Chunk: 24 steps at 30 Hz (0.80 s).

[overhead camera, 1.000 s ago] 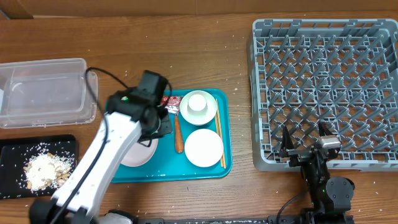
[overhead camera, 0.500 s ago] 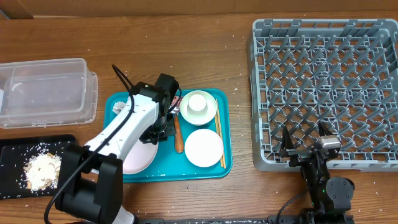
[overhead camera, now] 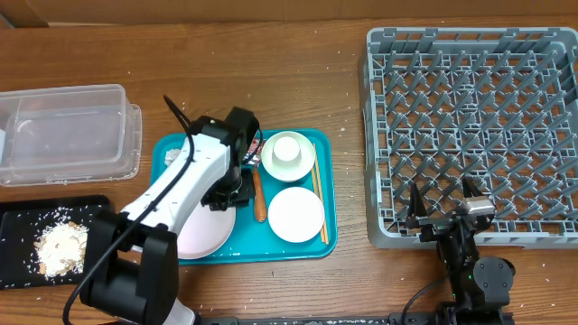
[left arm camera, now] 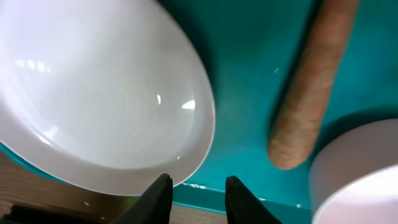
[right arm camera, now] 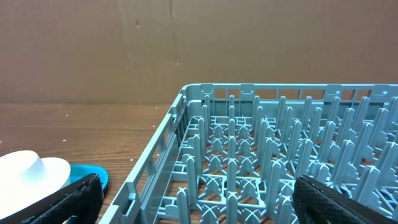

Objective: Sort waste into correct bins and load items into the dishwasher
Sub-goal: 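Return the emptied plate to the teal tray with the left gripper, then grasp the crumpled tissue with the left gripper and drop it in the clear bin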

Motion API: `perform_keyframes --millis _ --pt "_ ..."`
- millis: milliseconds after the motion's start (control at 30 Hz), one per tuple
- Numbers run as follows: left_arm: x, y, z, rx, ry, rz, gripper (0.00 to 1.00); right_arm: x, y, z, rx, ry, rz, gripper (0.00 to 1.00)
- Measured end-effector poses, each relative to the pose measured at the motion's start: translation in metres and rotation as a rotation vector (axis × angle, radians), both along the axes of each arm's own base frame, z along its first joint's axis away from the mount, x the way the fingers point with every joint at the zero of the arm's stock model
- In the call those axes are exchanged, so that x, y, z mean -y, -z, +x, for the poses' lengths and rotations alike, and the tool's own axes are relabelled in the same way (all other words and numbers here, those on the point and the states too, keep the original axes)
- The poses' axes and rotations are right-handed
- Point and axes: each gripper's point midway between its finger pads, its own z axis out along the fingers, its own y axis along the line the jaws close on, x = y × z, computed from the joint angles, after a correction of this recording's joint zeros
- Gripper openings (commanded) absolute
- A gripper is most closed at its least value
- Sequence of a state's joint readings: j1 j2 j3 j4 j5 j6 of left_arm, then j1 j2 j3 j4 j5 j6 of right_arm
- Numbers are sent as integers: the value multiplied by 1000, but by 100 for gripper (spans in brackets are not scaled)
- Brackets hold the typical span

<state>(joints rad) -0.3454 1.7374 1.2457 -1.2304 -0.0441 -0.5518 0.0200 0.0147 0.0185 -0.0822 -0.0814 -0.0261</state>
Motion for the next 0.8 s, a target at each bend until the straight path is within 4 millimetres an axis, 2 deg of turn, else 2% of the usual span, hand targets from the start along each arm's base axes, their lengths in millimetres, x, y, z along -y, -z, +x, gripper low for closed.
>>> perform_keyframes --millis 33,67,167,233,433,600,700,800 --pt "1 -7 8 28 3 2 81 0 0 0 0 0 0 100" --pt "2 -15 20 69 9 4 86 0 0 0 0 0 0 100" --pt "2 -34 50 185 10 22 90 0 0 0 0 0 0 100" --pt "-6 -44 69 259 -4 48 94 0 0 0 0 0 0 100" --pt "-54 -47 101 346 -83 83 94 0 0 0 0 0 0 100" --pt "-91 -31 107 304 -137 63 95 0 0 0 0 0 0 100" --pt "-102 -16 107 260 -140 62 95 0 0 0 0 0 0 100" --pt "-102 3 106 210 -134 59 92 0 0 0 0 0 0 100"
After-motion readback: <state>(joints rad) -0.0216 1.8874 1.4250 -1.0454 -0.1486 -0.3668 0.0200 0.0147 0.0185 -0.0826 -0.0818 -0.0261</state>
